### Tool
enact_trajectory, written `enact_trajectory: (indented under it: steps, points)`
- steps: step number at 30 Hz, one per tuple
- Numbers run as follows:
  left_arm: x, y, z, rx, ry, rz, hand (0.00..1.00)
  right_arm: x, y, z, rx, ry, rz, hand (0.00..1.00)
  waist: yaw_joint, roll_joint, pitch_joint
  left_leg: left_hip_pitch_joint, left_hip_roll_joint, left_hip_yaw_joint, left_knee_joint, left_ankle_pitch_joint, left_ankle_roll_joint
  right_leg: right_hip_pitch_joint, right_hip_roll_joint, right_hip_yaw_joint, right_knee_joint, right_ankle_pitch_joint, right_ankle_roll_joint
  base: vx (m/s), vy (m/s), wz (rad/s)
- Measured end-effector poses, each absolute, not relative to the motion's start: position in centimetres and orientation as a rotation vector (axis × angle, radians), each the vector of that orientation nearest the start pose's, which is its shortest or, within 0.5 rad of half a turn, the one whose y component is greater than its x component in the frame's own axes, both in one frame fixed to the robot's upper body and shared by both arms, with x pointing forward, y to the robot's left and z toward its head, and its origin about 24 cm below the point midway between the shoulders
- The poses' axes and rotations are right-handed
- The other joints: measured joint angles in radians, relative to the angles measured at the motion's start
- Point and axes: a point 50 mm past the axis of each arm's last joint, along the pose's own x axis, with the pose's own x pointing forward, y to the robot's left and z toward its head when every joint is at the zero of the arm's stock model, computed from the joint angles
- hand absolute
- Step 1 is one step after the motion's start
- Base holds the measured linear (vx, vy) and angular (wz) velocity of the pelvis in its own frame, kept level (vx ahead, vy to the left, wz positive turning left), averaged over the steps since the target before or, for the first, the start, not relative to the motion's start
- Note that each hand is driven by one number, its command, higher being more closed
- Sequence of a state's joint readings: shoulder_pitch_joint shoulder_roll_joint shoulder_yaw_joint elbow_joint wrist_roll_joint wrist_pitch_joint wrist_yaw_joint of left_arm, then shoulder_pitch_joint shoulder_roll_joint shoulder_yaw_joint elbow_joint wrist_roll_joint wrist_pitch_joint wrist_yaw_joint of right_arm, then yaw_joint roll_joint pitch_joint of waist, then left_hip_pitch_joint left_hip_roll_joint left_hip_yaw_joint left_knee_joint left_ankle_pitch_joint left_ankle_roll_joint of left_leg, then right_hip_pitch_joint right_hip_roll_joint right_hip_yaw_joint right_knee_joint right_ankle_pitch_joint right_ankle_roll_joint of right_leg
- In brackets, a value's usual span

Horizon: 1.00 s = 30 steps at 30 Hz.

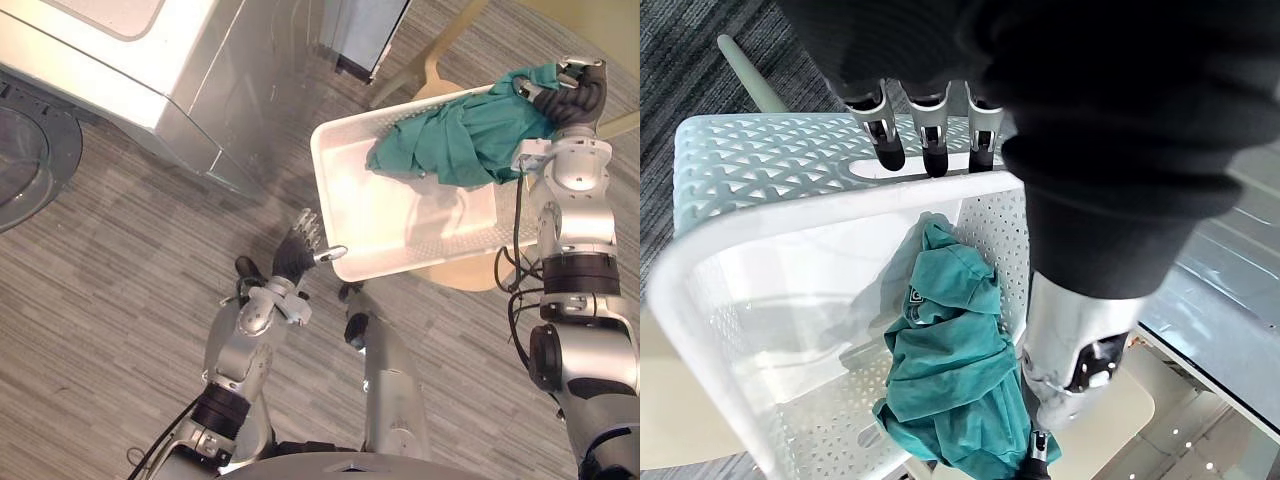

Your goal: Pick up the laundry basket with both hands and put the clothes into the washing machine.

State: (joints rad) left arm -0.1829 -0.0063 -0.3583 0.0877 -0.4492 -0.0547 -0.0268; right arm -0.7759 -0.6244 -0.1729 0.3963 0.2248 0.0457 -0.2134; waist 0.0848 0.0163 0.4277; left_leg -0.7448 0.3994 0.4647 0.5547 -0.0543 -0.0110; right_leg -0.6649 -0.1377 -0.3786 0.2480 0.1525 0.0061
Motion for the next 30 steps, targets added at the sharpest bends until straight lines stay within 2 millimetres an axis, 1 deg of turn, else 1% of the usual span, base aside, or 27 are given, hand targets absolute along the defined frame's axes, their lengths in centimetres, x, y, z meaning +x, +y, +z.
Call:
enact_trajectory:
  steps: [3,4,6,8,9,10,12,14,16,18,21,22,24,25,27,30]
  points:
    - [26.7,4.7,7.0,-0.404,-0.050,-0.446,0.00,34.1,-29.2,23.8,-0.088,-0.440,-0.371,1.00,-0.002,0.000,0.000,0.016,0.001,0.001,0.024,-0.023,-0.005,0.000,-0.014,0.011,0.048,-0.027,0.006,0.00,0.018,-0.03]
    - [26.7,4.6,7.0,-0.401,-0.050,-0.451,0.00,33.8,-29.1,23.6,-0.070,-0.448,-0.350,1.00,-0.003,0.000,0.000,0.017,0.001,0.001,0.026,-0.027,-0.007,0.000,-0.017,0.012,0.054,-0.030,0.007,0.00,0.000,0.00]
    - [26.5,4.6,6.8,-0.373,-0.043,-0.476,0.00,32.5,-28.2,23.3,-0.027,-0.492,-0.257,1.00,-0.006,0.000,0.000,0.018,0.001,0.001,0.034,-0.034,-0.006,0.000,-0.019,0.014,0.061,-0.040,0.002,0.00,0.000,0.00]
    - [26.3,4.6,6.7,-0.365,-0.040,-0.488,0.00,31.8,-27.8,23.1,-0.011,-0.513,-0.217,1.00,-0.007,0.000,0.000,0.018,0.001,0.001,0.035,-0.035,-0.006,0.000,-0.020,0.014,0.063,-0.041,0.003,-0.01,0.003,0.02]
    - [26.1,4.6,6.8,-0.365,-0.047,-0.501,0.00,30.8,-27.3,22.8,0.006,-0.537,-0.166,1.00,-0.008,-0.001,0.000,0.019,-0.001,0.001,0.035,-0.036,-0.007,-0.001,-0.024,0.014,0.072,-0.045,0.007,-0.01,0.005,0.04]
    - [25.9,4.6,7.0,-0.364,-0.052,-0.509,0.00,30.4,-27.1,22.6,0.008,-0.540,-0.149,1.00,-0.009,-0.001,0.000,0.021,-0.003,0.001,0.036,-0.036,-0.007,-0.001,-0.027,0.014,0.077,-0.046,0.010,0.00,0.008,0.07]
    - [25.4,4.5,7.8,-0.347,-0.090,-0.546,0.00,28.8,-26.3,22.0,0.012,-0.563,-0.084,1.00,-0.011,-0.001,0.000,0.031,-0.009,0.001,0.036,-0.039,-0.008,-0.001,-0.037,0.016,0.101,-0.060,0.016,0.00,0.007,0.05]
    - [25.2,4.8,8.4,-0.350,-0.115,-0.549,0.00,27.6,-25.7,21.8,0.002,-0.588,-0.046,1.00,-0.019,-0.001,0.000,0.033,-0.011,-0.001,0.036,-0.039,-0.008,-0.001,-0.040,0.015,0.110,-0.067,0.016,0.01,0.002,0.06]
    - [25.3,5.1,9.0,-0.339,-0.142,-0.554,0.00,26.2,-25.5,21.9,0.027,-0.636,-0.016,1.00,-0.037,-0.002,0.000,0.040,-0.023,-0.003,0.032,-0.039,-0.008,-0.004,-0.052,0.018,0.132,-0.080,0.018,0.00,0.003,0.07]
    - [25.4,5.3,9.1,-0.341,-0.145,-0.554,0.00,25.8,-25.6,21.9,0.043,-0.657,-0.022,1.00,-0.043,-0.003,0.000,0.046,-0.026,-0.002,0.031,-0.039,-0.008,-0.004,-0.053,0.025,0.135,-0.082,0.020,-0.01,0.001,-0.02]
    - [25.3,5.7,9.9,-0.360,-0.174,-0.569,0.00,24.8,-26.3,21.5,0.038,-0.673,-0.035,1.00,-0.067,-0.004,0.000,0.053,-0.040,-0.004,0.023,-0.039,-0.010,-0.004,-0.055,0.035,0.134,-0.083,0.021,-0.01,0.000,0.00]
    - [25.3,5.8,10.0,-0.361,-0.178,-0.569,0.00,24.8,-26.4,21.4,0.037,-0.669,-0.040,1.00,-0.073,-0.004,-0.001,0.055,-0.042,-0.004,0.021,-0.039,-0.010,-0.004,-0.055,0.036,0.132,-0.084,0.022,-0.04,-0.011,0.02]
    - [25.4,6.3,10.2,-0.346,-0.192,-0.565,0.00,24.6,-26.5,21.0,0.032,-0.653,-0.034,1.00,-0.098,-0.004,-0.001,0.067,-0.052,-0.006,0.018,-0.039,-0.010,0.004,-0.055,0.039,0.131,-0.086,0.024,0.00,0.000,0.00]
    - [25.4,6.4,10.3,-0.339,-0.198,-0.567,0.00,24.6,-26.5,21.0,0.029,-0.653,-0.028,1.00,-0.105,-0.004,-0.001,0.067,-0.056,-0.012,0.018,-0.039,-0.010,0.006,-0.056,0.040,0.131,-0.086,0.024,0.00,0.000,0.00]
    - [25.4,6.9,10.7,-0.315,-0.219,-0.572,0.00,24.3,-26.6,20.7,0.022,-0.652,-0.018,1.00,-0.124,-0.010,-0.006,0.068,-0.063,-0.020,0.019,-0.034,-0.003,0.006,-0.057,0.043,0.131,-0.085,0.025,0.00,0.000,0.00]
    - [25.5,7.4,10.8,-0.310,-0.221,-0.570,0.00,24.2,-26.9,21.0,0.041,-0.667,-0.019,1.00,-0.143,-0.023,-0.014,0.070,-0.070,-0.025,0.021,-0.032,0.000,0.006,-0.057,0.051,0.125,-0.077,0.024,-0.01,0.003,-0.02]
